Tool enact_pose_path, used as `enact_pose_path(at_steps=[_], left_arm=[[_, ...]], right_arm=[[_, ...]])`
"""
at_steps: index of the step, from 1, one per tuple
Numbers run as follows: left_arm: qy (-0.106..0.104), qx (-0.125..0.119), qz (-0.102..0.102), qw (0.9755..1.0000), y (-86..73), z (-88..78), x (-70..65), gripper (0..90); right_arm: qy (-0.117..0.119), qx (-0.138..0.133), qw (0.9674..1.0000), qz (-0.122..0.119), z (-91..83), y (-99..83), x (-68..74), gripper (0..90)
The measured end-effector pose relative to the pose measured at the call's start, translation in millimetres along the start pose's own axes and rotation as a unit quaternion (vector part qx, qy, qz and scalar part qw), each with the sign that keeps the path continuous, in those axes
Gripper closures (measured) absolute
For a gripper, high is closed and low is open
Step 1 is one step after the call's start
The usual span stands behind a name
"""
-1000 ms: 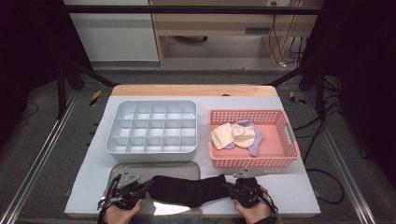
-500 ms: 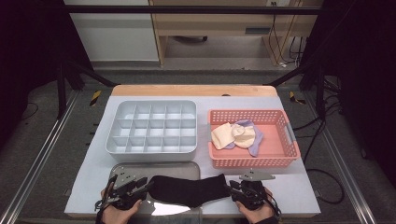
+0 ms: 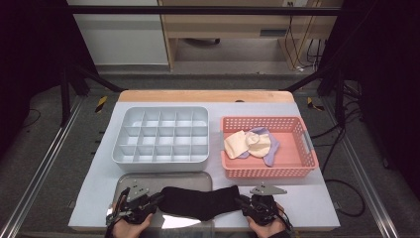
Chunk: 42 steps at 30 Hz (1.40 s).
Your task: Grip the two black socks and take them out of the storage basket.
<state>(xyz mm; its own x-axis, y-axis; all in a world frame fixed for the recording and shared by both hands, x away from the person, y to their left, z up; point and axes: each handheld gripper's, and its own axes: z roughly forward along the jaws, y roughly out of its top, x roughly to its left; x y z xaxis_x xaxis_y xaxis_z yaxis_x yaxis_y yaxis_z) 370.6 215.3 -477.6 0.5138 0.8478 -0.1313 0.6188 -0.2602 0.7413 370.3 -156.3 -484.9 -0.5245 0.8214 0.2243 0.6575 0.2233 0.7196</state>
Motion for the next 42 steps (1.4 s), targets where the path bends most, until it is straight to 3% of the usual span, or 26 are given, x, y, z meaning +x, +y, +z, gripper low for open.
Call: enact_pose_path(at_steps=[6,11,15,20,23,29,37,42], left_arm=[[0.002,-0.014,-0.007,0.9999,0.7,-4.8,1.0,83.8],[-0.007,-0.02,-0.005,0.9998,1.2,-6.8,0.1,83.8],[-0.007,-0.012,0.009,0.9999,0.6,-2.9,-5.7,83.7],[0.0,-0.01,0.019,0.9998,-0.6,0.0,-8.9,83.3],[0.0,-0.011,0.019,0.9998,-1.3,0.3,-9.0,81.5],[0.001,-0.034,0.017,0.9993,-0.7,-6.6,-7.1,64.8],[-0.013,-0.068,0.022,0.9974,10.3,-17.1,-7.2,58.4],[-0.025,-0.071,0.014,0.997,15.2,-18.1,-6.3,58.4]], right_arm=[[-0.002,0.003,1.0,-0.001,-2.5,2.4,1.7,81.7],[-0.008,-0.007,0.9999,0.005,-10.2,6.5,-6.5,81.9],[-0.036,-0.02,0.9991,-0.006,-15.2,11.1,-12.5,81.8],[-0.05,0.004,0.9987,-0.012,-2.6,13.4,-16.0,80.5],[-0.051,-0.002,0.9986,-0.015,-2.2,14.2,-15.6,76.9],[-0.044,-0.047,0.9979,-0.01,-12.6,16.1,-19.9,65.5],[-0.046,-0.077,0.9959,-0.009,-25.2,16.5,-25.7,59.7],[-0.048,-0.079,0.9957,-0.007,-25.6,16.5,-27.3,58.5]])
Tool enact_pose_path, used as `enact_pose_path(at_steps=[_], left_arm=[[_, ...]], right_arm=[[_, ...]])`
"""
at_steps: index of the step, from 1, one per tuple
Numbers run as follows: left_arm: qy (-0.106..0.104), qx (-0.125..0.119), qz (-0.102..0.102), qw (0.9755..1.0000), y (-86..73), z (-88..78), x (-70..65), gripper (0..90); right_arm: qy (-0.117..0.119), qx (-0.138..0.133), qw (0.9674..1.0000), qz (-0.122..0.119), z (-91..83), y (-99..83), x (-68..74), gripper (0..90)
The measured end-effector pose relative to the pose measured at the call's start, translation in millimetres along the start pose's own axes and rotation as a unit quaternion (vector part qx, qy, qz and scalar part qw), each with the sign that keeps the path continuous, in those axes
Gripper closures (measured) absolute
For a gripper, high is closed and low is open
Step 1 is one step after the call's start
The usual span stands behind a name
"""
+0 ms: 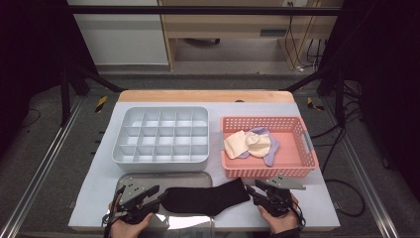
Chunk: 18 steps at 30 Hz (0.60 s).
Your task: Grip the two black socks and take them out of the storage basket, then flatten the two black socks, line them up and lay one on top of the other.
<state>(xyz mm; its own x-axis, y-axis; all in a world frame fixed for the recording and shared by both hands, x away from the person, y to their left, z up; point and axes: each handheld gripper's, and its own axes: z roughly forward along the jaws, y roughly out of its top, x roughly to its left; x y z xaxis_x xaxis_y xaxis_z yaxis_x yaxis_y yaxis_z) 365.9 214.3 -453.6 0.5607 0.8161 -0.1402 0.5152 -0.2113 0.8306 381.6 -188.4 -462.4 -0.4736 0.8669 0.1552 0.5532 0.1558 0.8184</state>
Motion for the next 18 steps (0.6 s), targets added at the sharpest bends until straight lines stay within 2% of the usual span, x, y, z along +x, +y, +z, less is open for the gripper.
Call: enact_pose_path(at_steps=[9,11,15,18], left_arm=[[-0.009,-0.012,0.012,0.9998,18.6,2.5,-8.4,60.7],[-0.015,-0.015,0.024,0.9995,25.6,6.3,-14.6,62.1],[-0.023,-0.018,0.028,0.9992,31.6,11.5,-21.3,65.2],[-0.035,-0.015,0.035,0.9987,36.2,19.5,-31.9,69.0]], right_arm=[[0.001,0.002,1.0,-0.004,0.0,-0.9,-1.6,57.8],[0.002,0.003,1.0,-0.004,0.0,-0.7,-1.6,58.2],[0.003,0.004,1.0,-0.005,-0.1,-0.6,-1.2,59.1],[0.004,0.006,1.0,-0.005,0.4,-0.8,-2.2,60.0]])
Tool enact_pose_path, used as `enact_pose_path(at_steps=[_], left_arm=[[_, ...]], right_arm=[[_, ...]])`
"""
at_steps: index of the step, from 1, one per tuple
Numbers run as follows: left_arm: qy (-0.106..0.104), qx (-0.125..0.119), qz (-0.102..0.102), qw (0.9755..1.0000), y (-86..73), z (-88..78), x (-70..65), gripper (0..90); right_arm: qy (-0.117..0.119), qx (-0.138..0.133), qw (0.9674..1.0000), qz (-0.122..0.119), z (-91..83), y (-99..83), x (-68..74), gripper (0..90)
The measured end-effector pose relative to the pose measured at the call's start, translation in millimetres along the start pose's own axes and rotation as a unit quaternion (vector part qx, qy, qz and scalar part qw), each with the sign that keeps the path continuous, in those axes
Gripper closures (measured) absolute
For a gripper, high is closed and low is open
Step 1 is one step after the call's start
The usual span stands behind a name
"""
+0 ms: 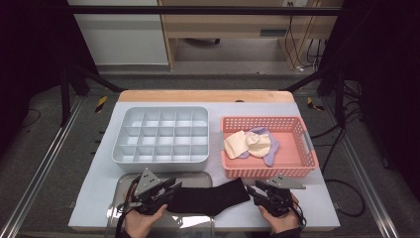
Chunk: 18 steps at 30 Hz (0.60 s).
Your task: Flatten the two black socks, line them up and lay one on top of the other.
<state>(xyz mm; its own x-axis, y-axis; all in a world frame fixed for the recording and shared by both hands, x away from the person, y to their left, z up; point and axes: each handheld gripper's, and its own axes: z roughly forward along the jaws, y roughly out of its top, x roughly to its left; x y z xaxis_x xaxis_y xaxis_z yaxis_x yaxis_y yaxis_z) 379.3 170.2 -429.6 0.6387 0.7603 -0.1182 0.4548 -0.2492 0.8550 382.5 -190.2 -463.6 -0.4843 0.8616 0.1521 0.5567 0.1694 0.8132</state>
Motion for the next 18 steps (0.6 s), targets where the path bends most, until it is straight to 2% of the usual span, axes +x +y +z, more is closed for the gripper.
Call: enact_pose_path(at_steps=[11,18], left_arm=[[-0.025,0.013,0.016,0.9995,4.9,22.8,-21.7,79.2],[-0.05,0.037,0.028,0.9977,-1.3,44.3,-38.5,83.2]], right_arm=[[0.006,0.01,0.9999,0.01,3.5,-3.5,0.1,60.1],[0.009,0.021,0.9997,0.009,7.4,-4.7,1.5,59.9]])
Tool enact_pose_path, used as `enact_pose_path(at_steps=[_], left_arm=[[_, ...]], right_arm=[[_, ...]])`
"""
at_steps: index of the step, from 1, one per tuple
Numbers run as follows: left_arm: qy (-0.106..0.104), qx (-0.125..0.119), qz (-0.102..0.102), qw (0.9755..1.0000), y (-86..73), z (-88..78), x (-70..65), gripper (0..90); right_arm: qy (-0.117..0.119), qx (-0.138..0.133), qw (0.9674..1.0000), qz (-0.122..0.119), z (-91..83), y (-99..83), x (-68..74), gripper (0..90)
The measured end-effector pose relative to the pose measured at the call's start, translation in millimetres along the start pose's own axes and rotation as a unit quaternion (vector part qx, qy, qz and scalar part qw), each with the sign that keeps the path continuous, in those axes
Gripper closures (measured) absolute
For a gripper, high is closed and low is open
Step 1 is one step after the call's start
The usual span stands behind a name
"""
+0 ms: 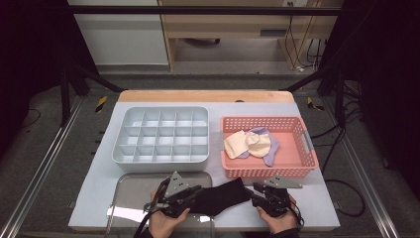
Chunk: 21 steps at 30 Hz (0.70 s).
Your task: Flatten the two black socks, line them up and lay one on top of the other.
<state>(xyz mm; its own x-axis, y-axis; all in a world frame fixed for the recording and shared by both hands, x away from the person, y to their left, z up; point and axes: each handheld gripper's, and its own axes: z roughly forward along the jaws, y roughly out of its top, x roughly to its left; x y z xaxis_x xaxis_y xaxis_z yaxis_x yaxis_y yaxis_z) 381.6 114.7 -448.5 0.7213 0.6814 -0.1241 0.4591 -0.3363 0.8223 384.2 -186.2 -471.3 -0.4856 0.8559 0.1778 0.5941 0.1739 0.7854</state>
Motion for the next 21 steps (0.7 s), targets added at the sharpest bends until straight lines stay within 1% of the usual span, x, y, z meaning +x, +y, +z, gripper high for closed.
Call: enact_pose_path(at_steps=[2,5,6,13,14,18,21], left_arm=[[-0.004,0.007,0.001,1.0,-1.7,4.4,-2.0,84.5],[-0.007,0.012,0.002,0.9999,-4.1,7.9,-3.9,86.1],[-0.01,0.02,0.005,0.9998,-6.3,11.1,-5.8,86.4],[-0.015,0.036,0.007,0.9992,-12.9,18.5,-8.9,87.6],[-0.016,0.038,0.009,0.9991,-13.8,19.6,-9.6,87.8],[-0.02,0.048,0.01,0.9986,-16.4,23.6,-10.8,88.1],[-0.019,0.053,0.011,0.9984,-18.6,26.0,-11.0,88.1]], right_arm=[[0.001,0.0,1.0,-0.002,0.4,-0.3,0.9,60.0],[0.002,0.001,1.0,-0.004,0.3,-0.5,1.3,60.0],[0.002,0.003,1.0,-0.001,1.0,-1.2,1.3,60.2],[0.007,0.007,1.0,-0.002,1.3,-2.3,3.2,61.2],[0.009,0.012,0.9999,0.0,2.5,-3.1,2.4,63.2],[0.013,0.018,0.9997,0.005,3.9,-4.0,2.4,64.4],[0.013,0.026,0.9996,0.001,6.7,-5.2,3.2,65.7]])
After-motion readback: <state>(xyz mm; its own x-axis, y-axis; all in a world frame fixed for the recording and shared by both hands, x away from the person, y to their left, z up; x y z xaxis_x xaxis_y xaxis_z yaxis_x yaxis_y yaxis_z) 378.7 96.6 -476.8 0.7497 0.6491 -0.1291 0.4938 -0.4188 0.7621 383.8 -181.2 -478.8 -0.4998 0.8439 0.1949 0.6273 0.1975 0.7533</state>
